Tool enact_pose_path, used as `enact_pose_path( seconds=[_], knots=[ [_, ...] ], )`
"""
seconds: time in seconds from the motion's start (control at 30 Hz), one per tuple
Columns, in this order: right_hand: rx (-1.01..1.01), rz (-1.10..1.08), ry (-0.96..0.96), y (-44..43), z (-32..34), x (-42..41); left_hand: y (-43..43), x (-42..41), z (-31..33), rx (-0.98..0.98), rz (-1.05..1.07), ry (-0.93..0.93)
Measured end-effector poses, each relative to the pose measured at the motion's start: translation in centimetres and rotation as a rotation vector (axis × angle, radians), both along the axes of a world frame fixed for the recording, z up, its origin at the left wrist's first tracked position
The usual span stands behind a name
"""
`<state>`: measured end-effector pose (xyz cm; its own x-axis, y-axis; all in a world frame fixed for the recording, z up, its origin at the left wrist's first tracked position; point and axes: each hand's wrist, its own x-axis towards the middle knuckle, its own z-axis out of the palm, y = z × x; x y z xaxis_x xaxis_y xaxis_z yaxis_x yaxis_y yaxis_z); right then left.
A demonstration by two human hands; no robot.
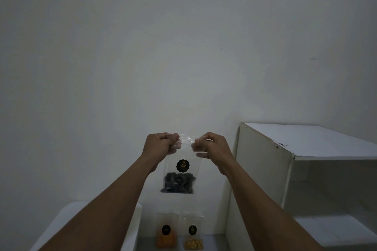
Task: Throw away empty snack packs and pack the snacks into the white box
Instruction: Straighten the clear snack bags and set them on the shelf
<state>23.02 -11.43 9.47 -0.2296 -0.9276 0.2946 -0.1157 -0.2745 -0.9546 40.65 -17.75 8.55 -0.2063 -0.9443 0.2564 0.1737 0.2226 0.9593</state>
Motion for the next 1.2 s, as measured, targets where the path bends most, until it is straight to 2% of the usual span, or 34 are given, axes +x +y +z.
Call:
enact_pose_path(
  seconds=[0.23,0.43,0.6,0.73,0.83,0.93,1.0,1.1,1.2],
  knots=[
    [-0.022,-0.01,0.129,-0.3,0.5,0.5,0.3,0.0,-0.2,0.038,-0.069,0.004],
    [0.01,0.044,0.099,-0.3,0.0,0.5,0.3,0.1,-0.3,-0.034,-0.001,-0.058],
    [-0.016,-0.003,0.123,-0.4,-0.2,0.5,0.3,-0.1,-0.3,0.022,-0.021,-0.007],
    [0.007,-0.019,0.198,-0.4,-0.6,0.6,0.0,-0.2,-0.3,-0.031,0.087,-0.163],
    [-0.001,-0.117,0.282,-0.8,-1.5,1.3,-0.1,-0.8,-0.4,-0.077,0.335,-0.378],
    [-0.004,-0.234,0.37,-1.0,-2.6,1.9,0.3,-1.5,-0.9,0.013,0.428,-0.513],
    [-0.022,-0.28,0.41,-1.0,-3.2,2.3,0.1,-1.8,-1.4,0.121,0.365,-0.435],
    [-0.049,-0.277,0.51,-0.8,-3.6,2.6,0.6,-1.8,-1.1,0.322,0.188,-0.108],
    [-0.054,-0.25,0.501,-0.8,-3.8,2.5,0.7,-1.7,-0.9,0.371,0.117,-0.018]
  ],
)
